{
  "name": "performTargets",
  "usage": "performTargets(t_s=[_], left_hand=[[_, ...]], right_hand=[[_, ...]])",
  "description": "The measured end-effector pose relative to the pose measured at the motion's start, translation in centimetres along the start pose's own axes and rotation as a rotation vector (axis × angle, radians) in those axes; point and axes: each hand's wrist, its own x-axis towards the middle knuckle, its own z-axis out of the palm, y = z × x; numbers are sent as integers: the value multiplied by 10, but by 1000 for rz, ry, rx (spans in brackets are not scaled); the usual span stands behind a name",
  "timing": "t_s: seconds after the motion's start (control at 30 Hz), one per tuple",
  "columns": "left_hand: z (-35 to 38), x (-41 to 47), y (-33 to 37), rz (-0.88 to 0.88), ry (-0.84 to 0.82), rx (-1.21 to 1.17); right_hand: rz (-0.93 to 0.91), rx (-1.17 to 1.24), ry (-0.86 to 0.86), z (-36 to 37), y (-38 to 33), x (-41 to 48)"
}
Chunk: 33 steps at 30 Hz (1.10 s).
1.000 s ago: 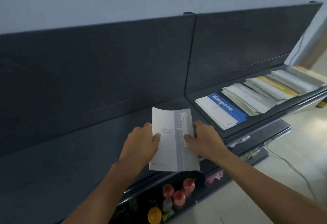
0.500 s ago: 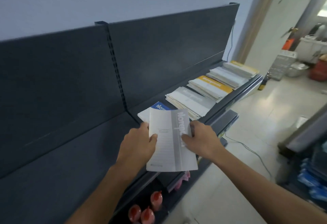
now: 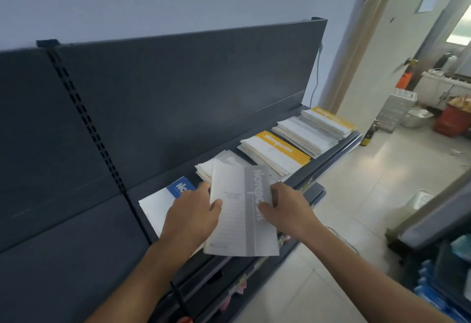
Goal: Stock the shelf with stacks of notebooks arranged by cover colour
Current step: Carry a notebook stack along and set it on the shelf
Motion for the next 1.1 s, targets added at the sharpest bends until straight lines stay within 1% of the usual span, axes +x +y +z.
performTargets(t_s=[0.17, 0.33, 0.53, 0.73, 0.9, 1.1], left_hand=[[12, 15, 11, -72, 41, 5], [26, 39, 22, -174, 61, 29], [51, 71, 50, -315, 139, 53], [72, 94, 81, -451, 245, 12], [84, 105, 91, -530, 341, 4], [93, 102, 83, -651, 341, 36]], right_hand=[[-15, 35, -40, -2, 13, 33], [-75, 45, -99, -8, 25, 75], [-199, 18, -161, -20, 47, 140], [-341, 24, -236, -33, 62, 194], [-401, 26, -298, -30, 59, 223], [-495, -99, -329, -11, 43, 230]])
